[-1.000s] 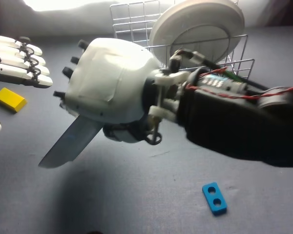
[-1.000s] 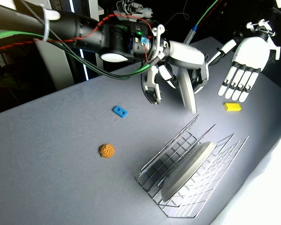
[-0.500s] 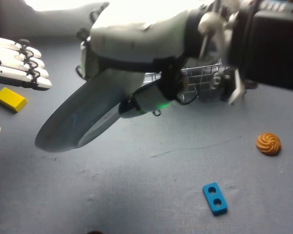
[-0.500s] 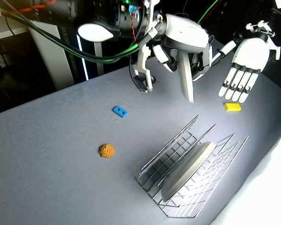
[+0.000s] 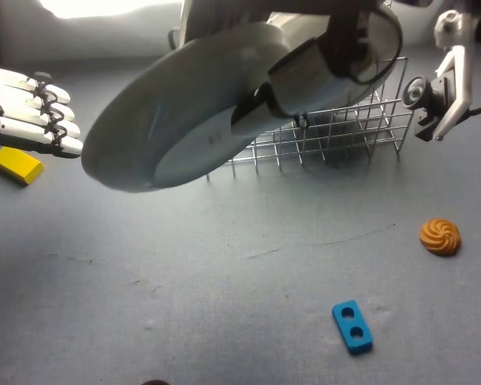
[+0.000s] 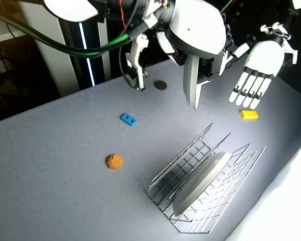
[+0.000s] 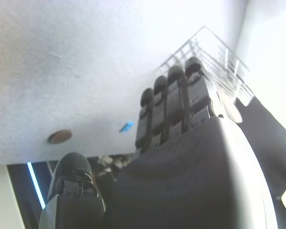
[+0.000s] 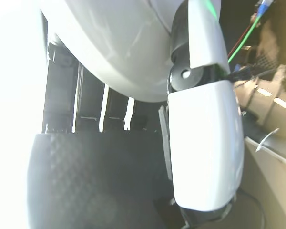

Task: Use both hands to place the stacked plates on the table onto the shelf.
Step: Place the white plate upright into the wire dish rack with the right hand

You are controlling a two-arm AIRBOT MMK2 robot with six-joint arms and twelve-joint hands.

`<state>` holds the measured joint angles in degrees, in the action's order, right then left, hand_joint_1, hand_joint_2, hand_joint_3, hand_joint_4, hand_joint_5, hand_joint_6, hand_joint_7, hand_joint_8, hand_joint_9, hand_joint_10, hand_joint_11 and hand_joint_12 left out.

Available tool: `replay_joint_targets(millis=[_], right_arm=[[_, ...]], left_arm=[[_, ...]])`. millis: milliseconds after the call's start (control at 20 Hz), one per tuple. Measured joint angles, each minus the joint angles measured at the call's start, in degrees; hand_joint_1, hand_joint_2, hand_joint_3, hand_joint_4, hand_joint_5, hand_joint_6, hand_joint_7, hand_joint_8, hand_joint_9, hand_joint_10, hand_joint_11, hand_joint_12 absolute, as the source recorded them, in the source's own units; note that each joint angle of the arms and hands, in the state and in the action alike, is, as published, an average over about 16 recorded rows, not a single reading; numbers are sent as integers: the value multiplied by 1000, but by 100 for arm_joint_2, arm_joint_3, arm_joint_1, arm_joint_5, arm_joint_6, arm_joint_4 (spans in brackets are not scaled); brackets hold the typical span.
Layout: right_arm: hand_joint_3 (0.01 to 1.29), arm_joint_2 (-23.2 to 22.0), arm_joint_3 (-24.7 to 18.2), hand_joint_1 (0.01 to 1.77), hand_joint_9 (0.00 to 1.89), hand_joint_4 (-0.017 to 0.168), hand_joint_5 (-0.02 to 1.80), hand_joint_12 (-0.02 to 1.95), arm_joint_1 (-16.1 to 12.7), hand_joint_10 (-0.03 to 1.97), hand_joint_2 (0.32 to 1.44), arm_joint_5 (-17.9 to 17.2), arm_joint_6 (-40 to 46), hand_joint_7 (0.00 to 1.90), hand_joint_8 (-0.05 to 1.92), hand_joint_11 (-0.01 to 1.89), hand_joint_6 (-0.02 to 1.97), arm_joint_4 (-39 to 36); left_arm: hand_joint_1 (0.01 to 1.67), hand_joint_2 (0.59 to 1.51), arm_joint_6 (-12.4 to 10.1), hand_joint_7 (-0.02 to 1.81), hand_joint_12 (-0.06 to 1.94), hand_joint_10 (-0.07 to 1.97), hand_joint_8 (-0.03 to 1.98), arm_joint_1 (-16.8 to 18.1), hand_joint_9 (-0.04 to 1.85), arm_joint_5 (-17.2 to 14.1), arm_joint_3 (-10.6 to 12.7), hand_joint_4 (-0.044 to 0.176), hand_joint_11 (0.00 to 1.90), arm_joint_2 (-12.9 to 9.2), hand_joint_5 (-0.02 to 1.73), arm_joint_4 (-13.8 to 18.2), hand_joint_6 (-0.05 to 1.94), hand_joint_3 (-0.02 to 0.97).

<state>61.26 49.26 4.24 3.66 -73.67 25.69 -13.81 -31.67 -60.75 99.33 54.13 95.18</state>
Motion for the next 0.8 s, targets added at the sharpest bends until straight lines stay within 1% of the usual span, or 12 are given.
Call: replay_joint_targets(millis=[150,300,550,800], right_arm=[[12,-125,71,1220,1253,8,1083,1161,-104,306,948,112,145,1217,589,939,675,96],[12,-221,174,1220,1274,9,1079,1158,-130,247,947,140,183,1211,611,940,689,197],[12,-319,407,1220,1304,4,1076,1155,-77,212,947,108,198,1224,578,949,702,308],[11,-339,678,1221,1326,0,1070,1159,18,177,947,-30,220,1226,574,951,720,358]], left_arm=[[19,1151,0,122,57,12,9,6,89,18,-21,0,21,-10,121,31,17,19],[18,1151,0,121,62,12,9,12,85,42,-25,0,22,-13,121,35,17,19],[18,1151,0,116,71,12,9,13,80,78,-25,0,22,-13,120,36,17,19],[18,1151,0,114,76,11,9,14,78,100,-33,0,21,-15,115,39,17,19]])
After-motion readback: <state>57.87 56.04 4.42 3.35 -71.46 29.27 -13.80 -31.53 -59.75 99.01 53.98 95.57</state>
